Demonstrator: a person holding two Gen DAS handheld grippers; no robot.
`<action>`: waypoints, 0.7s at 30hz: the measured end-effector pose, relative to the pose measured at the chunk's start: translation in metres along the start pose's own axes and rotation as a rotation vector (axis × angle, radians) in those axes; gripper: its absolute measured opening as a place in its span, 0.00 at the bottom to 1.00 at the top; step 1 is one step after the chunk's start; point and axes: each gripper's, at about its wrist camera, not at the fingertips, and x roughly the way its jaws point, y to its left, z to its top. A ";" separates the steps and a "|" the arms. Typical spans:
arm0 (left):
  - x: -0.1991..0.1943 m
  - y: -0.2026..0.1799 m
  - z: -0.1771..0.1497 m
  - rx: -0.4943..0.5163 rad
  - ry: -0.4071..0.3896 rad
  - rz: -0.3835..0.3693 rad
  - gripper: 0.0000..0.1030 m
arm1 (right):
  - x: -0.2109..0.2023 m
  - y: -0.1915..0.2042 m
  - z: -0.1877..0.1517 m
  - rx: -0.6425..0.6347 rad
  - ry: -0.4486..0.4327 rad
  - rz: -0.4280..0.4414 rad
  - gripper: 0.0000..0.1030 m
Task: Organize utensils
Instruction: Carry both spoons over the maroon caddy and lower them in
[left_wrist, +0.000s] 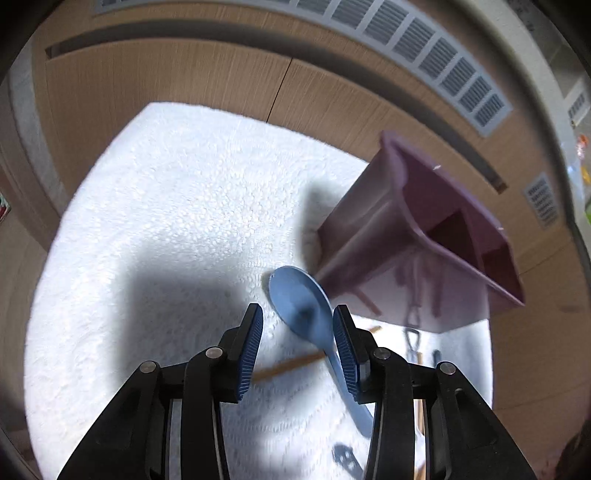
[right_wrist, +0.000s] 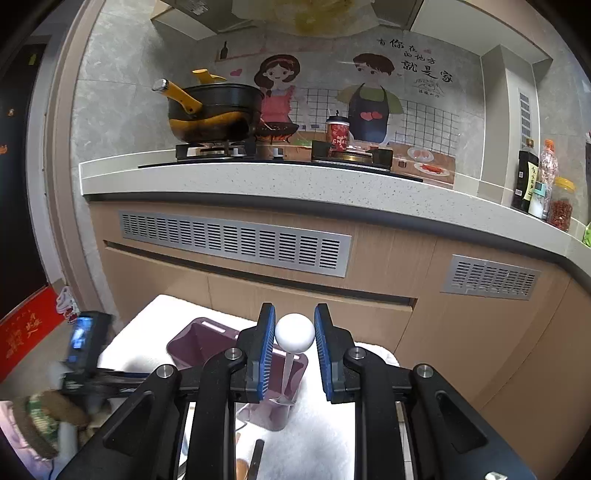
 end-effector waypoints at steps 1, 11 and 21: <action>0.007 -0.001 0.003 0.006 -0.003 0.017 0.40 | -0.003 0.000 -0.003 0.001 0.003 0.005 0.19; 0.032 0.002 0.008 0.032 -0.013 -0.093 0.40 | -0.006 -0.008 -0.038 0.036 0.071 0.040 0.19; 0.025 -0.036 -0.018 0.214 -0.073 0.035 0.14 | 0.014 0.004 -0.077 0.041 0.170 0.055 0.19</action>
